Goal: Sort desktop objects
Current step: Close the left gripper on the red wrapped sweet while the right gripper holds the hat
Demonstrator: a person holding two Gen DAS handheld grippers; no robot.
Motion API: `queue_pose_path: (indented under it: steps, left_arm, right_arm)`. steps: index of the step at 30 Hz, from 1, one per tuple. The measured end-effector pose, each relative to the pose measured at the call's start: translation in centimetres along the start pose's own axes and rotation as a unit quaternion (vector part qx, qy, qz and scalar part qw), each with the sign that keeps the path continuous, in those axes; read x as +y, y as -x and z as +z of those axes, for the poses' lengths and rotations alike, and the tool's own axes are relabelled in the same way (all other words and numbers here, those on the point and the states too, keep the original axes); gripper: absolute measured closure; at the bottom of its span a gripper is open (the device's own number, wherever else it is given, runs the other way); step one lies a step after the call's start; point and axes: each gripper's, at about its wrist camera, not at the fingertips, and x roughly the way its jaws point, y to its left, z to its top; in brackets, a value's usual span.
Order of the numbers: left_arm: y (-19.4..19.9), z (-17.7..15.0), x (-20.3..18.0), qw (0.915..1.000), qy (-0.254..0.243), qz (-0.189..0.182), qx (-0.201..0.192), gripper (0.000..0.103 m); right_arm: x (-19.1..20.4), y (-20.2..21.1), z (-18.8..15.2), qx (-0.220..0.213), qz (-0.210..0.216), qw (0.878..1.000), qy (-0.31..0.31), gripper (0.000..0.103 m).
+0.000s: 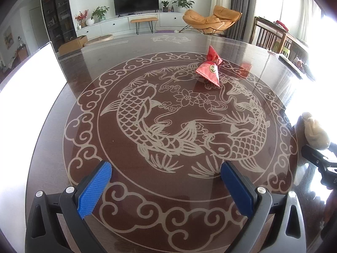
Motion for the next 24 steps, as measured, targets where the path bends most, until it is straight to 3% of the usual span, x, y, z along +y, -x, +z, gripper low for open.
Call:
queue_pose_path:
  steps: [4, 6, 11, 18, 24]
  left_arm:
    - [0.0, 0.1, 0.1, 1.0, -0.006, -0.007, 0.002, 0.0]
    - [-0.7, 1.1, -0.2, 0.9989, -0.038, -0.026, 0.007, 0.0]
    - [-3.5, 5.7, -1.8, 0.9941, -0.084, -0.054, 0.042, 0.0]
    - [-7.3, 11.7, -5.0, 0.9899, -0.112, -0.07, 0.052, 0.0]
    - [-9.3, 14.6, -7.4, 0.9883, -0.125, -0.078, 0.037, 0.0]
  right_arm:
    - [0.3, -0.4, -0.1, 0.008, -0.015, 1.0, 0.007, 0.0]
    - [0.6, -0.6, -0.1, 0.011, -0.026, 0.999, 0.015, 0.0]
    - [0.5, -0.6, -0.1, 0.012, -0.023, 1.0, 0.013, 0.0]
    - [-0.2, -0.2, -0.1, 0.002, 0.0, 1.0, -0.005, 0.0]
    - [0.6, -0.5, 0.0, 0.012, -0.024, 1.0, 0.012, 0.0]
